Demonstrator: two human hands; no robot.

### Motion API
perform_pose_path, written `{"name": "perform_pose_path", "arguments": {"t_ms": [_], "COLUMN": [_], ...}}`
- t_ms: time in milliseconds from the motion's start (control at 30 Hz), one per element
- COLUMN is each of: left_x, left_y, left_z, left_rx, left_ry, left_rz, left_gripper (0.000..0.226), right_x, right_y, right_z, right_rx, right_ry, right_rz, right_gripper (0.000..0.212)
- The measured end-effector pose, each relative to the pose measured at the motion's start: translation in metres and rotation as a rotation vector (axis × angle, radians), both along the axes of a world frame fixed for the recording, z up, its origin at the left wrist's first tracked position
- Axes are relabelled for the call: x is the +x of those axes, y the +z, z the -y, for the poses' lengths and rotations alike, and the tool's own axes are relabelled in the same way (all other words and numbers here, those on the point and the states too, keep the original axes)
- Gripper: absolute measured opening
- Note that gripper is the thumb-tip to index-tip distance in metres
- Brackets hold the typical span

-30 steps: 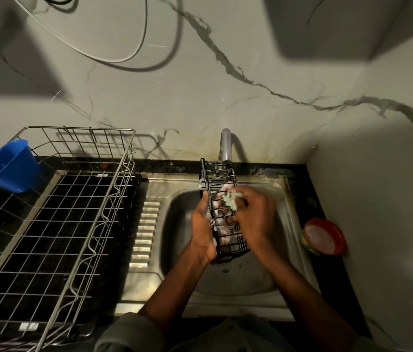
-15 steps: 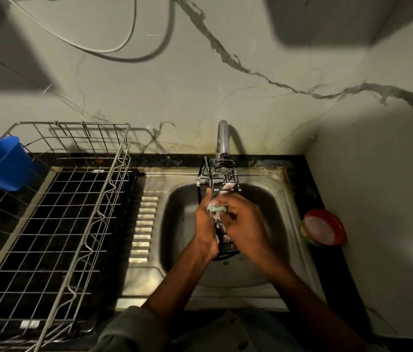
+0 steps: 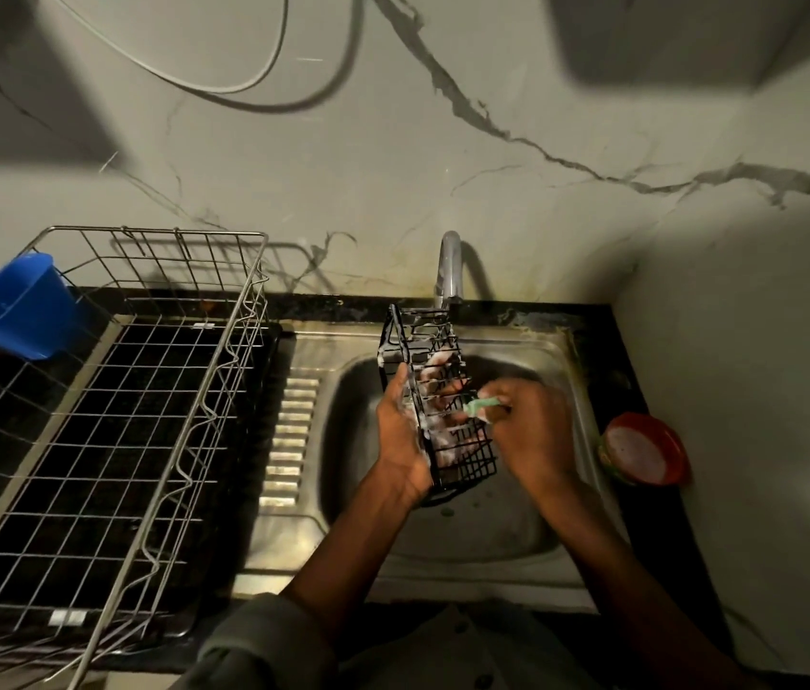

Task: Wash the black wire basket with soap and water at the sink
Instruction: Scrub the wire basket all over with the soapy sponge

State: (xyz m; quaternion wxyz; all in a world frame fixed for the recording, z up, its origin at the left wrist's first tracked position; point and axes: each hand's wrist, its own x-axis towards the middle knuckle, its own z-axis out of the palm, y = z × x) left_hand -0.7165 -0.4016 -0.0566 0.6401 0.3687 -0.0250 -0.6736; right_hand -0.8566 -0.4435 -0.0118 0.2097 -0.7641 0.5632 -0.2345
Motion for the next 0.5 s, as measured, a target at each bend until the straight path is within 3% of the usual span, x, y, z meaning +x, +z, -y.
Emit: {"name": "perform_pose_path", "arguments": {"t_ms": [133, 267, 400, 500], "left_x": [0.002, 0.003, -0.004, -0.01], "left_y": [-0.006, -0.014, -0.014, -0.012], "left_z": [0.002, 0.003, 0.004, 0.0], "left_rx": [-0.049, -0.013, 0.004, 0.025], "left_ry": [0.02, -0.02, 0.014, -0.031], "left_rz": [-0.104, -0.093, -0.083, -0.123], "left_gripper": [0.062, 0.063, 0.059, 0.057], "right_x": [0.006, 0.001, 0.019, 0.036], "right_y": [0.005, 0.005, 0.017, 0.017], "right_z": [-0.01, -0.007, -0.034, -0.02], "right_rx": [0.036, -0.004, 0.137, 0.124], "right_ry": [0.191, 0.011, 0.268, 0.069], "right_rz": [0.08, 0.017, 0.166, 0.31], "right_gripper": [0.027, 0.029, 0.036, 0.026]}}
